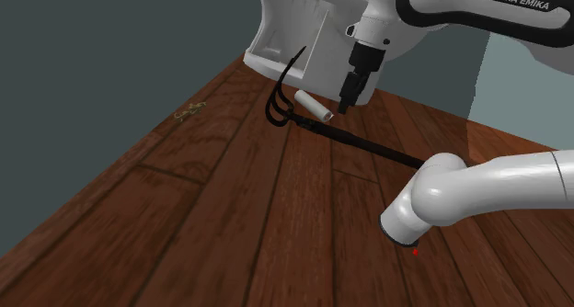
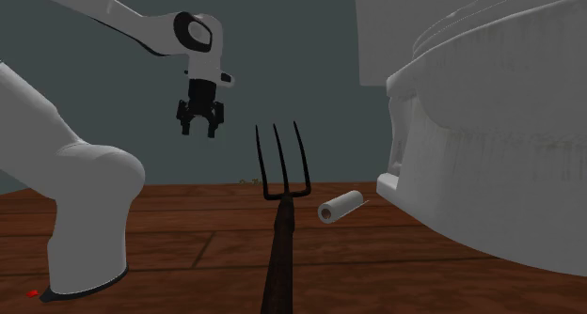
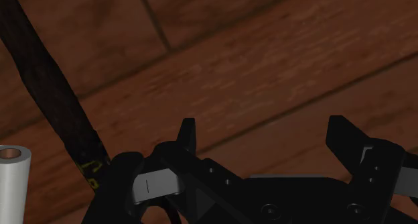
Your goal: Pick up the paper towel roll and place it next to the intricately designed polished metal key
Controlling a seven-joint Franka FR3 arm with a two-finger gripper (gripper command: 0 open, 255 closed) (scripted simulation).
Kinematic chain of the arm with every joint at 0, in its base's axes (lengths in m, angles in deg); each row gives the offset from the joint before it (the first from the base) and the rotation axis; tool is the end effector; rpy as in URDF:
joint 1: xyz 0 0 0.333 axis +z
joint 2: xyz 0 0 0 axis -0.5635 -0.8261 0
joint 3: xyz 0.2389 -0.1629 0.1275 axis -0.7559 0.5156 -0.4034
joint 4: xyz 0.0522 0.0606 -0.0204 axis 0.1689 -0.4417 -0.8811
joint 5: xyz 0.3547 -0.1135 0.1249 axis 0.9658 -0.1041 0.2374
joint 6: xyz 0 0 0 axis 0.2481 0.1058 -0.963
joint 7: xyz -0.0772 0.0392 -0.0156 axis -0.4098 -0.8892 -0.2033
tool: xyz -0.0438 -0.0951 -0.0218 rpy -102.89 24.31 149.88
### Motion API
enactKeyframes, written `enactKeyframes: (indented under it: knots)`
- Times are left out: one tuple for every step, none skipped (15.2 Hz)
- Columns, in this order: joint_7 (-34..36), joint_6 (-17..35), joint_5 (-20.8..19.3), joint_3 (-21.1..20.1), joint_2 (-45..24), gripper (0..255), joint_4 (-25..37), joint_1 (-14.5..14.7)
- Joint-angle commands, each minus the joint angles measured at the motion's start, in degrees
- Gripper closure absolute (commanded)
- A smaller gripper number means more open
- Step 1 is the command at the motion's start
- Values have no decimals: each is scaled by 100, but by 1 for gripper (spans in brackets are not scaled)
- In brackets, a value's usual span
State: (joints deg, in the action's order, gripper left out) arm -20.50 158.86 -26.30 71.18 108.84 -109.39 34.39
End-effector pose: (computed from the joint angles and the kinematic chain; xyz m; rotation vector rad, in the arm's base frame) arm 0.3126 0.0331 0.5535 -3.0568 -0.2175 0.1510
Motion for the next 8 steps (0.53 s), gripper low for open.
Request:
enactKeyframes:
  knots:
    - [0,0,0,0,0,0,0,0]
    - [-61,147,-81,47,-111,0,-27,-50]
    - [-120,294,-160,94,-228,0,-49,-101]
    - [-176,441,-239,142,-349,0,-63,-150]
    - [-230,588,-315,189,-476,0,-71,-201]
    - [-282,735,-390,236,-608,0,-73,-250]
    - [-331,881,-464,284,-744,0,-68,-300]
    - [-378,1025,-535,332,-884,0,-56,-349]
